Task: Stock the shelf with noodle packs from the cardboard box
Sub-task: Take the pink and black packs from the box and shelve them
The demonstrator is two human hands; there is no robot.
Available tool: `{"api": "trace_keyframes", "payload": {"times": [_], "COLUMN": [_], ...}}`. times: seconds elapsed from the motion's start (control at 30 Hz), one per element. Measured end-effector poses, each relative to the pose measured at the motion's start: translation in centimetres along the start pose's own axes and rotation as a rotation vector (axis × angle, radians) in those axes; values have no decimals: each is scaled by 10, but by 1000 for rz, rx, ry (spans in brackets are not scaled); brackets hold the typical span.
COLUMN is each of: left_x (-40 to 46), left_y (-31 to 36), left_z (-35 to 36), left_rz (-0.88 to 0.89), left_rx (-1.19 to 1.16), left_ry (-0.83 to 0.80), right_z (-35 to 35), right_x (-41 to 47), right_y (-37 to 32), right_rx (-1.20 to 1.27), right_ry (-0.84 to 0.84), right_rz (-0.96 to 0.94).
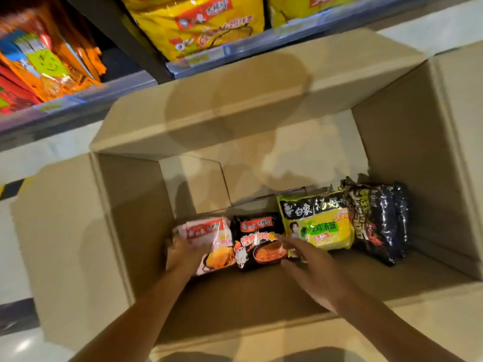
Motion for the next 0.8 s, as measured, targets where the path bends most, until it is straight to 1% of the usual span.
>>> {"api": "trace_keyframes", "payload": {"times": [0.07,0.2,0.23,0.4,0.5,0.67,0.73,0.8], "left_x": [-11,-51,-62,-106,-122,-126,-127,-123], "left_y": [-2,19,28,54,71,77,75,71], "left_z": [-6,-27,-29,-33,-53,-91,-101,-105], "left_rz": [43,197,251,395,474,511,518,520], "left_rx": [43,54,49,11,17,4,-25,-31], "left_ry": [1,91,82,-58,-65,-41,-58,-65], "right_z": [1,1,1,1,9,32,43,50], "right_x": [-6,-14,-13,1,14,46,62,76], "right_y": [-2,-9,-11,-25,-37,-58,-61,-61], "right_rx": [6,0,-11,-138,-265,-334,-443,-629], "right_ry": [-13,-20,-16,-13,-41,-46,-46,-51], "right_rz": [18,7,5,-20,-67,-113,-141,-141]}}
Point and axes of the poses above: each hand's wrist, its own x-axis towards the middle knuckle, its own z-axis out of the palm, y = z × x, the point moved 10 cm from there along x, towards the middle knuckle, and after that the axes turned 1 degree about -z, right-handed, at the moved point
